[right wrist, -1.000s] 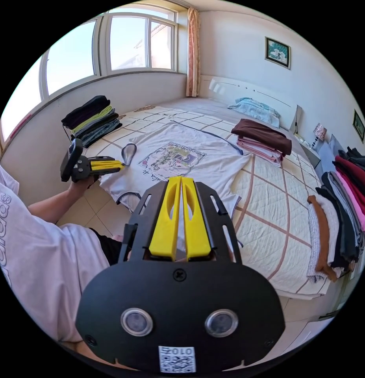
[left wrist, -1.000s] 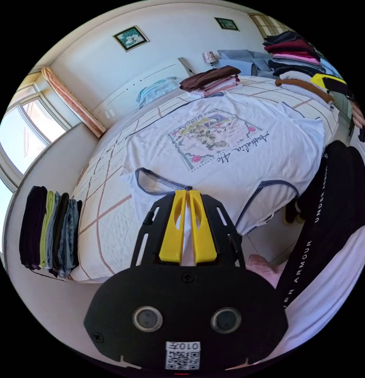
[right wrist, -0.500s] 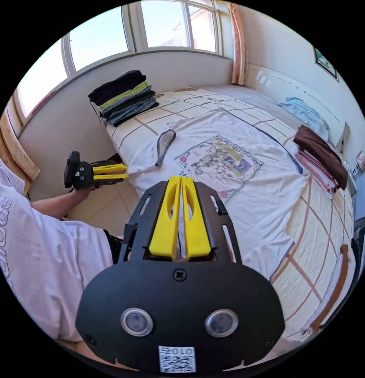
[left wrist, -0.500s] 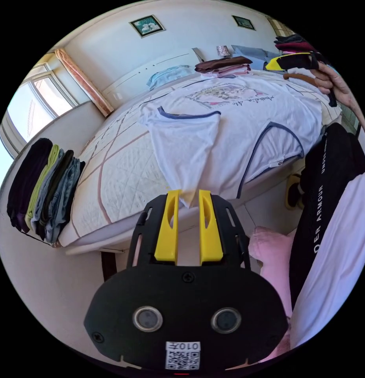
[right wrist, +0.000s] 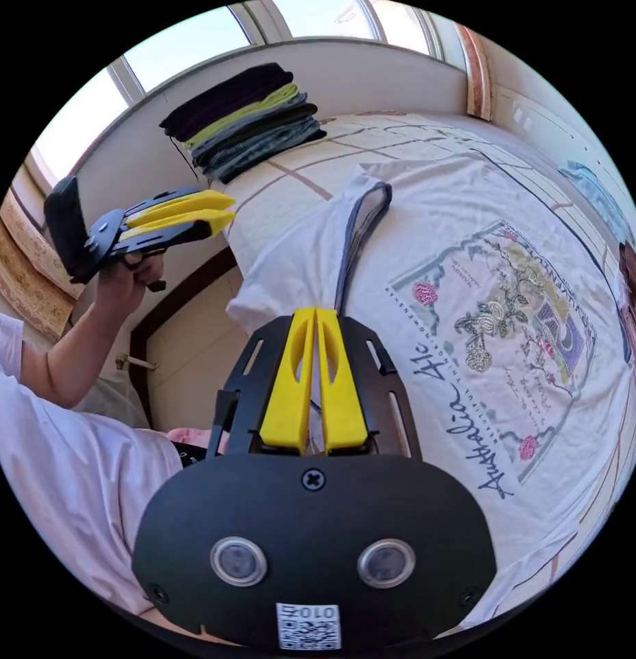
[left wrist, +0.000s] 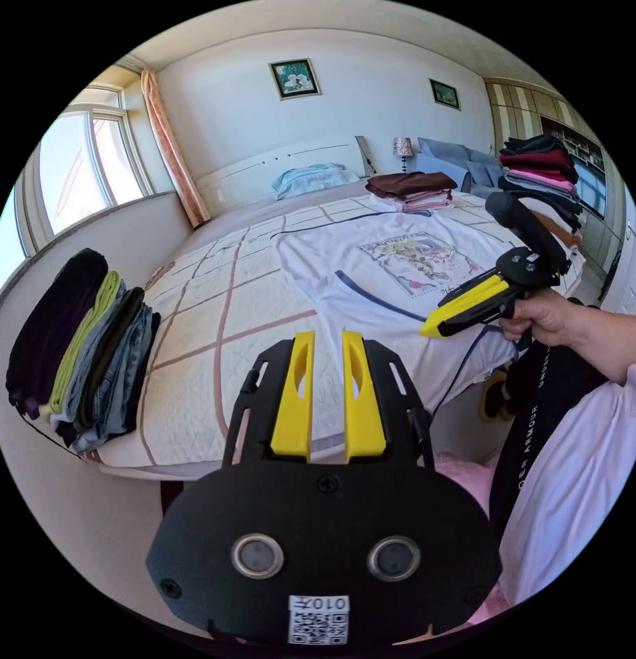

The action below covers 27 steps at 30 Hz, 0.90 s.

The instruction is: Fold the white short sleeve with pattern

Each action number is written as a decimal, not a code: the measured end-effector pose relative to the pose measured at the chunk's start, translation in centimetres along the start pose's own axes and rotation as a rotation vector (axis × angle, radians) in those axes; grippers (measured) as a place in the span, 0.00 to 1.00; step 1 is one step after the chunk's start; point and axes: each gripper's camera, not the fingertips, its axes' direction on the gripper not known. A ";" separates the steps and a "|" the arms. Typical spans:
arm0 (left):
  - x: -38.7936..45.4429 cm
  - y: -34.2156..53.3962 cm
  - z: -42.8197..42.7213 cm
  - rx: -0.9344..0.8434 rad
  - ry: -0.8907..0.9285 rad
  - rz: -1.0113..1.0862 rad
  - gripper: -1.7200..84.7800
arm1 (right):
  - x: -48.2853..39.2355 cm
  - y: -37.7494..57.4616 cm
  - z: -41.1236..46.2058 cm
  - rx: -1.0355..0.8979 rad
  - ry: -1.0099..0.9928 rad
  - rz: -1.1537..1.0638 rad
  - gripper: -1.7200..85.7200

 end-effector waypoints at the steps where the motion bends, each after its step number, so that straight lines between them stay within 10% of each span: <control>1: -0.4 -0.9 0.8 -0.014 0.026 0.011 0.10 | -0.1 0.4 -0.9 0.017 0.006 -0.006 0.05; 8: -1.2 -7.7 9.6 -0.121 0.126 0.146 0.09 | 0.2 6.1 -8.2 0.102 0.208 -0.003 0.05; 15: -4.4 -8.5 10.7 -0.157 0.226 -0.075 0.11 | 7.7 19.3 -17.3 0.189 0.376 0.458 0.06; 27: 10.1 -11.5 6.3 0.041 0.244 0.222 0.09 | 14.4 34.5 -18.2 0.260 0.185 0.936 0.13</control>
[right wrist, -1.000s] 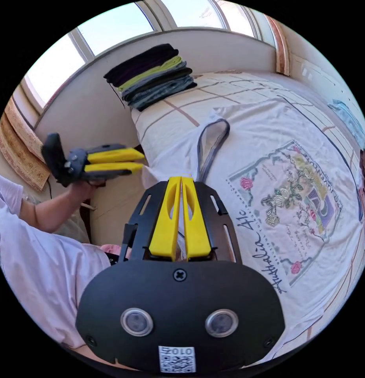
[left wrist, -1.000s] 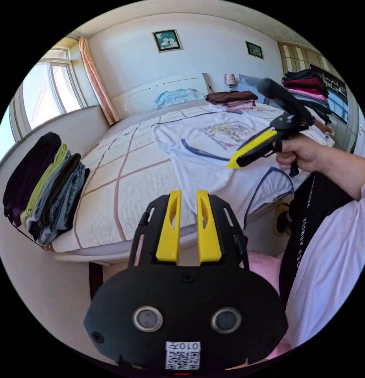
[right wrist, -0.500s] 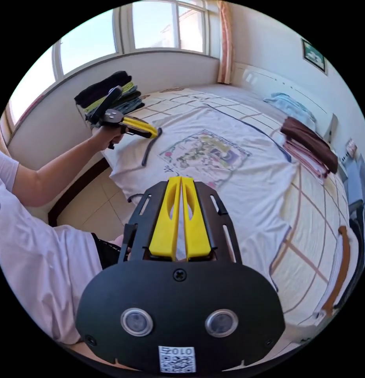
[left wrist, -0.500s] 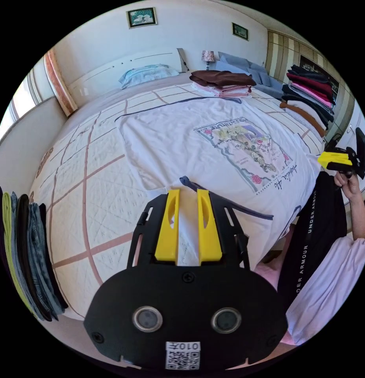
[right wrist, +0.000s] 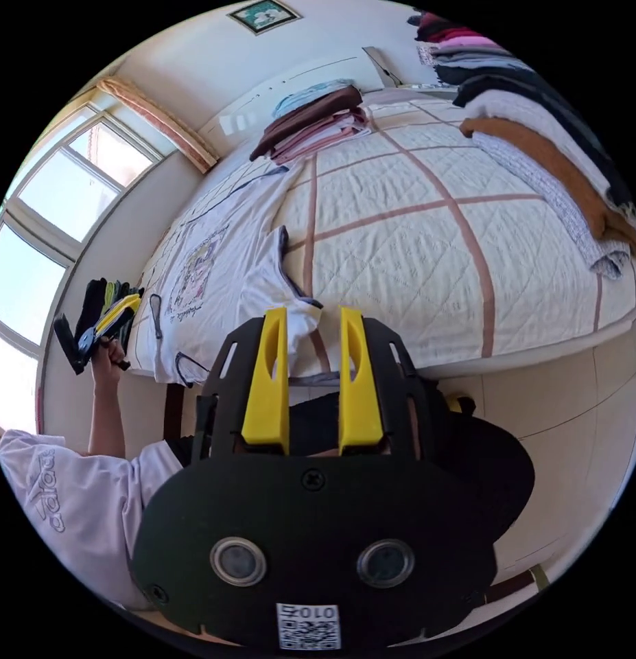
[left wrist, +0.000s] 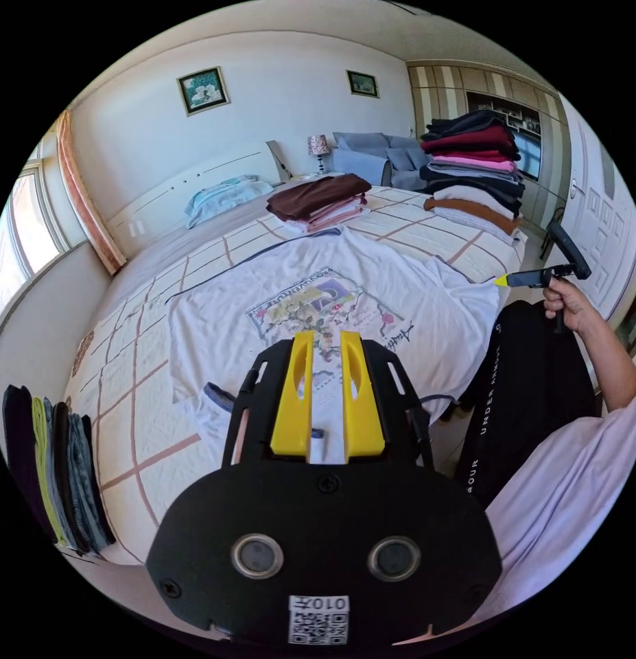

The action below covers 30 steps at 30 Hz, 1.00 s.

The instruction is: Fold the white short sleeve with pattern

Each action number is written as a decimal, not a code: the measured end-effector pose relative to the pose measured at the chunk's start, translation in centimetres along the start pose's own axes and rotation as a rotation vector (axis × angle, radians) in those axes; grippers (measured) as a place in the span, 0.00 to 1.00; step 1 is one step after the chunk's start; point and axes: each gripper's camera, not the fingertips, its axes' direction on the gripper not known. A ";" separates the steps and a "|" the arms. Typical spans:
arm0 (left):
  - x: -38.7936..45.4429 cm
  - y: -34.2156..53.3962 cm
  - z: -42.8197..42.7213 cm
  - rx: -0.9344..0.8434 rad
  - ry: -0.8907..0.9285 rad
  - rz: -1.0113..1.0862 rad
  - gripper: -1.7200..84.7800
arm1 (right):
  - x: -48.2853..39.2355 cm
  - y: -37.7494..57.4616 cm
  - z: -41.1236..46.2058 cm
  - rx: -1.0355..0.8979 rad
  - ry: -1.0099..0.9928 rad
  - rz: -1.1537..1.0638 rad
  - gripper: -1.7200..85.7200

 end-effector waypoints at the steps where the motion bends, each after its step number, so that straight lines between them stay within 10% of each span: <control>1: 0.3 -0.2 0.3 0.004 0.021 0.007 0.09 | 0.5 0.2 0.5 -0.004 -0.007 0.017 0.13; 30: 2.2 -1.4 8.9 -0.073 0.425 0.098 0.15 | -15.5 -0.2 2.9 -0.024 -0.107 -0.673 0.09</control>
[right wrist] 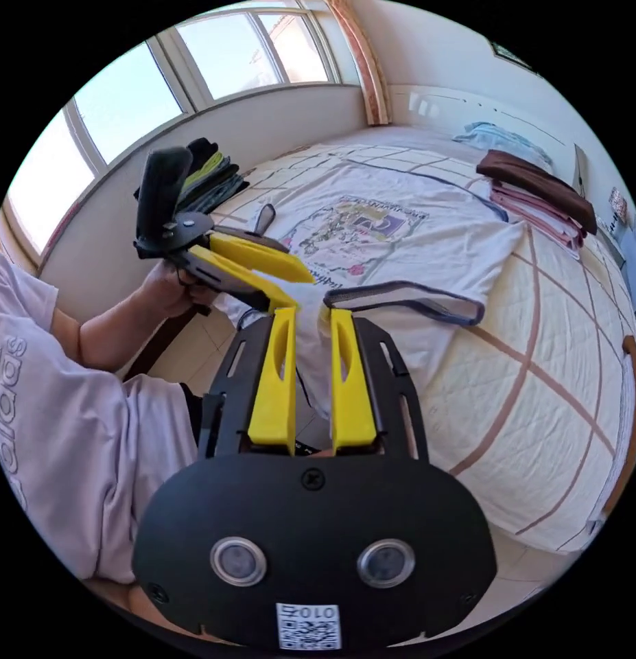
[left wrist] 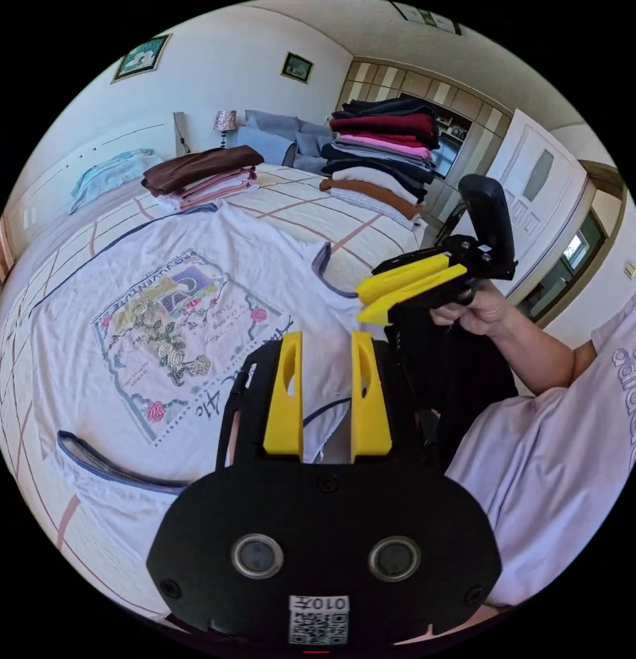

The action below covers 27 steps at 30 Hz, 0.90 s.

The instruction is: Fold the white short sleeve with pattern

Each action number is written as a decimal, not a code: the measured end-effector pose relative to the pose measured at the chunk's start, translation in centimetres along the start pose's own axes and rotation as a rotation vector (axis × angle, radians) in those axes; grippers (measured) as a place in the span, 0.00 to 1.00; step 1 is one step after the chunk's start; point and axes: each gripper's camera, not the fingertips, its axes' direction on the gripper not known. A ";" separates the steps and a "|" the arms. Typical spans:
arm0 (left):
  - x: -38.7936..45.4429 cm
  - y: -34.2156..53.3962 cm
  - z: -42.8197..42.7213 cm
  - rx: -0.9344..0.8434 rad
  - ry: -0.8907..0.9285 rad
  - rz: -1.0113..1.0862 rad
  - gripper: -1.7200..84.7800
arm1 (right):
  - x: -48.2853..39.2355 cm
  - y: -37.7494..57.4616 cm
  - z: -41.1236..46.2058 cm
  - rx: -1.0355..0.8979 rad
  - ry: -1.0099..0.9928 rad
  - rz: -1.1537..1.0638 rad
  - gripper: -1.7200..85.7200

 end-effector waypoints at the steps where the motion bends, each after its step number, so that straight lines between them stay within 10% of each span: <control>1: 0.4 -0.1 0.5 -0.013 -0.022 0.004 0.15 | 1.1 0.3 -1.5 0.038 -0.010 0.018 0.09; 27: 0.9 0.4 4.8 0.025 -0.053 -0.069 0.05 | 12.4 -2.7 -0.3 -0.008 0.015 0.225 0.07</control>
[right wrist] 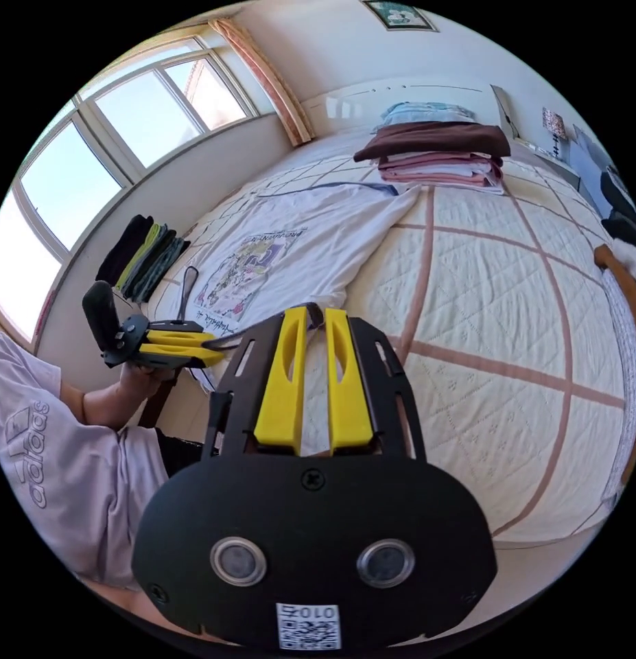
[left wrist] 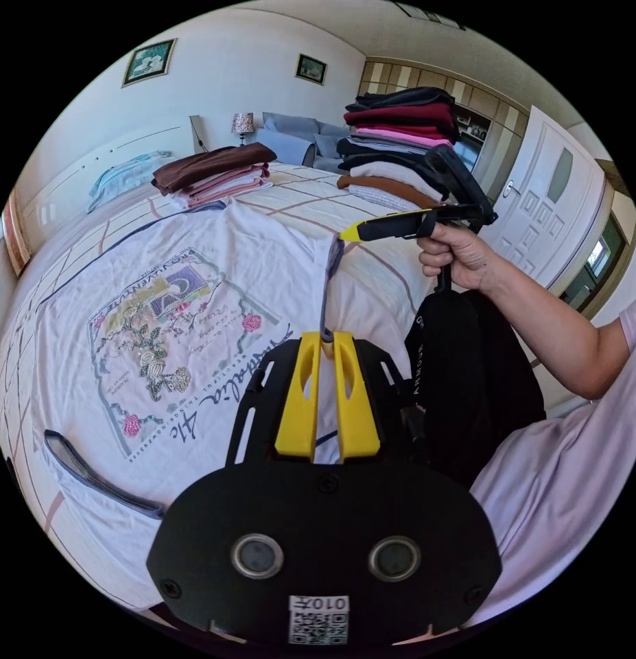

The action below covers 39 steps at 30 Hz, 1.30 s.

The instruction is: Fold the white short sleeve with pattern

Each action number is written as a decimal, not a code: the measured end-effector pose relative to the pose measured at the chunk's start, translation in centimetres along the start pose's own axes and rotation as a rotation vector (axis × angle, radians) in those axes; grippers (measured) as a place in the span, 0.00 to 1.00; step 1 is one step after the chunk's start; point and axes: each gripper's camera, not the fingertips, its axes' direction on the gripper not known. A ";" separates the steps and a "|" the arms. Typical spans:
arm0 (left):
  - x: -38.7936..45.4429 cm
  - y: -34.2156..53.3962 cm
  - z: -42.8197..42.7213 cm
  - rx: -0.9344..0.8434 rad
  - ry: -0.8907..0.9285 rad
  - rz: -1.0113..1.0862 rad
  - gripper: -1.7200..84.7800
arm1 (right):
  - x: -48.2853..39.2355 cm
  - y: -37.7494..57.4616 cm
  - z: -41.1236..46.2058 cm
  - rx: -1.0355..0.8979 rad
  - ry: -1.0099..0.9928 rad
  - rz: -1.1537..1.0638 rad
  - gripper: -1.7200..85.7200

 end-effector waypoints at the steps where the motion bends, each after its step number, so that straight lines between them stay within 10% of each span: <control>1: -0.1 0.1 0.1 0.000 0.004 -0.002 0.05 | -0.3 -1.0 -0.2 -0.032 0.027 -0.010 0.07; 13: -0.3 1.4 0.2 -0.058 0.081 -0.002 0.07 | -4.2 -14.0 9.6 -0.448 0.267 -0.134 0.08; 25: 6.9 2.1 -3.6 0.069 -0.076 0.281 0.09 | -5.9 -13.1 0.1 -0.026 0.113 -0.170 0.06; 39: 1.5 2.7 -3.7 0.119 0.028 0.130 0.10 | -2.6 -11.8 10.8 -0.370 0.152 -0.119 0.05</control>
